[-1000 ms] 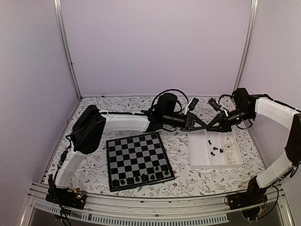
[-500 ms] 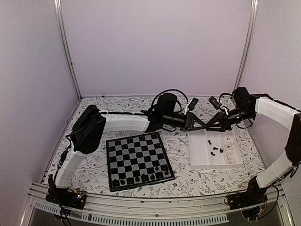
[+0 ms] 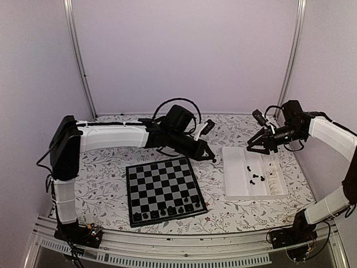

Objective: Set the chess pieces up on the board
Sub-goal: Place the chess piece on the chessboard.

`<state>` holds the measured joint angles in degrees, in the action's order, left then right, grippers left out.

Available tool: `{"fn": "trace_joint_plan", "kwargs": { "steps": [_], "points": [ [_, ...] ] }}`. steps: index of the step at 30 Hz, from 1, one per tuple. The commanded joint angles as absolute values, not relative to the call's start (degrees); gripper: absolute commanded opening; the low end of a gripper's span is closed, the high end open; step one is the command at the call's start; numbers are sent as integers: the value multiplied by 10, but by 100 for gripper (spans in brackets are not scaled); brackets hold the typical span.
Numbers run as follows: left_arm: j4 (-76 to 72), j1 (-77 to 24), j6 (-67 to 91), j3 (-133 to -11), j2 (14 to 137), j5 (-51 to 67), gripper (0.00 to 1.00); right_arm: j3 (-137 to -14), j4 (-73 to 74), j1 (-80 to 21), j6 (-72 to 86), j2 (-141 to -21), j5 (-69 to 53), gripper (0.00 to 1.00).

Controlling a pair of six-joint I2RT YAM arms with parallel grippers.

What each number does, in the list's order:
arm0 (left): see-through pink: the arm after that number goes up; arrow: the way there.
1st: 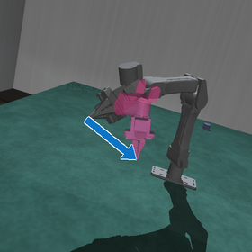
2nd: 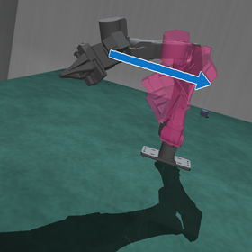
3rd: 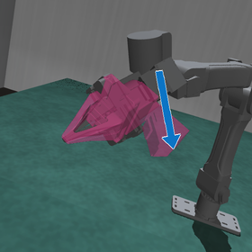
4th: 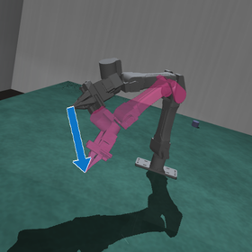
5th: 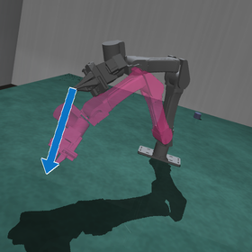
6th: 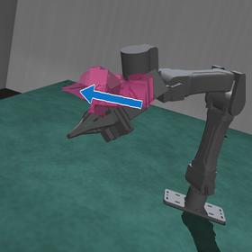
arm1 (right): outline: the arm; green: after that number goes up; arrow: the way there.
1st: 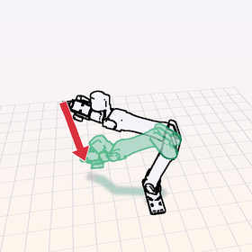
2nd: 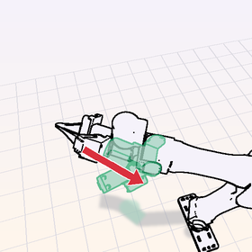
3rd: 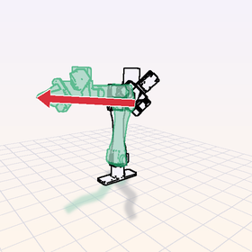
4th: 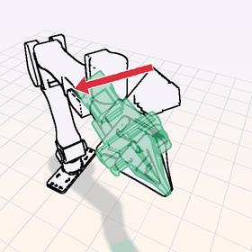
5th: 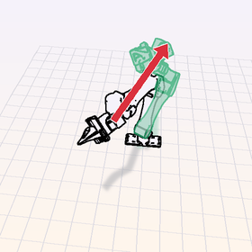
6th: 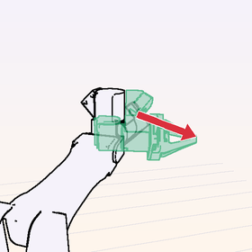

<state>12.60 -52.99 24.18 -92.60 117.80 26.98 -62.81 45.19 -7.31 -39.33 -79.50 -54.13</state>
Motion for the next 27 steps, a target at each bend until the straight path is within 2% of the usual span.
{"fn": "trace_joint_plan", "kwargs": {
  "steps": [1, 12, 18, 27],
  "points": [
    [263, -525, 145, -843, 1071, 145, 8, -613, 428, -70, -379, -793, -535, 50],
    [335, -539, 165, -650, 914, 90, 8, -616, 427, -70, -375, -805, -532, 50],
    [343, -565, 149, -610, 907, 101, 8, -614, 429, -70, -375, -800, -531, 50],
    [325, -585, 146, -616, 942, 92, 8, -613, 432, -70, -377, -796, -526, 49]
  ]
}}
